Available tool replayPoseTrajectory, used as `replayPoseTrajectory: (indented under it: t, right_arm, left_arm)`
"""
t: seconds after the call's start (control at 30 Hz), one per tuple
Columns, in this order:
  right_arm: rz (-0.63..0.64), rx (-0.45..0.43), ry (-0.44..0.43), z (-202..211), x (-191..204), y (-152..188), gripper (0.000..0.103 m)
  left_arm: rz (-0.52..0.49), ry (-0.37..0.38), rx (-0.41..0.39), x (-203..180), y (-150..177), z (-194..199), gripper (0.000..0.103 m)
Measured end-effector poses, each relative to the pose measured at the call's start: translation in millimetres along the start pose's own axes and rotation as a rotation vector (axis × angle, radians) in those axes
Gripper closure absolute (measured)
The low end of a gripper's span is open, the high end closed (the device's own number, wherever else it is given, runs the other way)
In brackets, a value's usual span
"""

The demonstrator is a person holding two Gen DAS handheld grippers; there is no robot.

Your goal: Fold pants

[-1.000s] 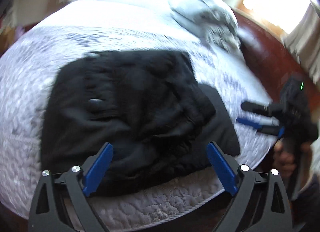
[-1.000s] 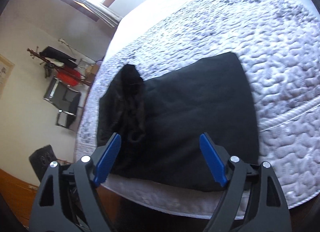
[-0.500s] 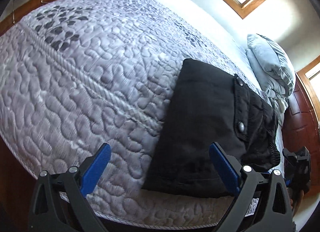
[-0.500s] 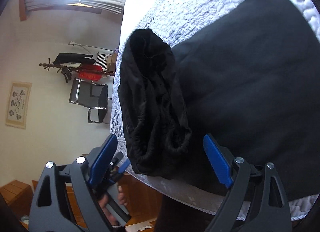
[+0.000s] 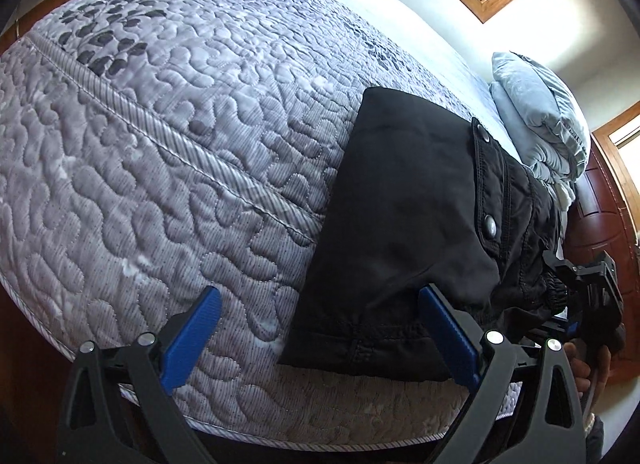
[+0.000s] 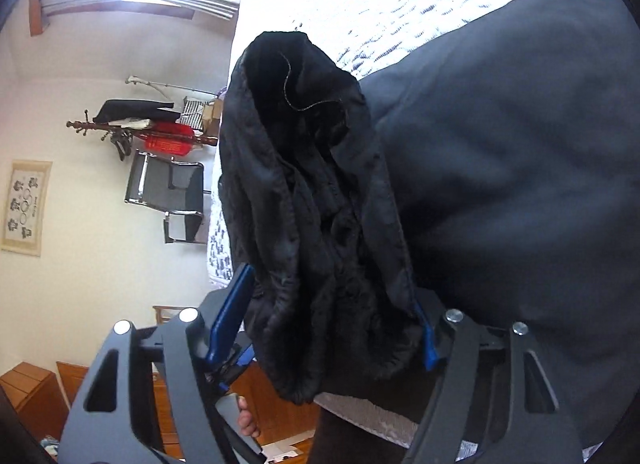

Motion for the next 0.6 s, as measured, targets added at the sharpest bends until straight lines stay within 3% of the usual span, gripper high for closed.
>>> replayPoseTrajectory:
  t: [0.13, 0.3, 0.6]
  right_arm:
    - [0.008, -0.004, 0.007, -1.0, 3.2, -0.5, 0.046]
    - [0.018, -0.001, -0.012, 1.0, 4.6, -0.9, 0.069]
    - [0.048, -0.023, -0.057, 8.1, 27.9, -3.2, 0.078]
  left_arm:
    - [0.011, 0.001, 0.006, 1.3, 1.4, -1.8, 0.004]
    - [0.024, 0.006, 0.017, 1.6, 3.8, -4.8, 0.004]
    - [0.035, 0.005, 0.022, 2.4, 5.2, -2.9, 0.004]
Point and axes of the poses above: each gripper's, at about its wrist camera, not at the fingertips, and z roughly against the way its jaws point, x to its left, y to its underside, the point moved 7 cm from there along -z, roughly the way its jaws point, and after that the axes turned 8 degrees about -x, right-handed, at the moved point
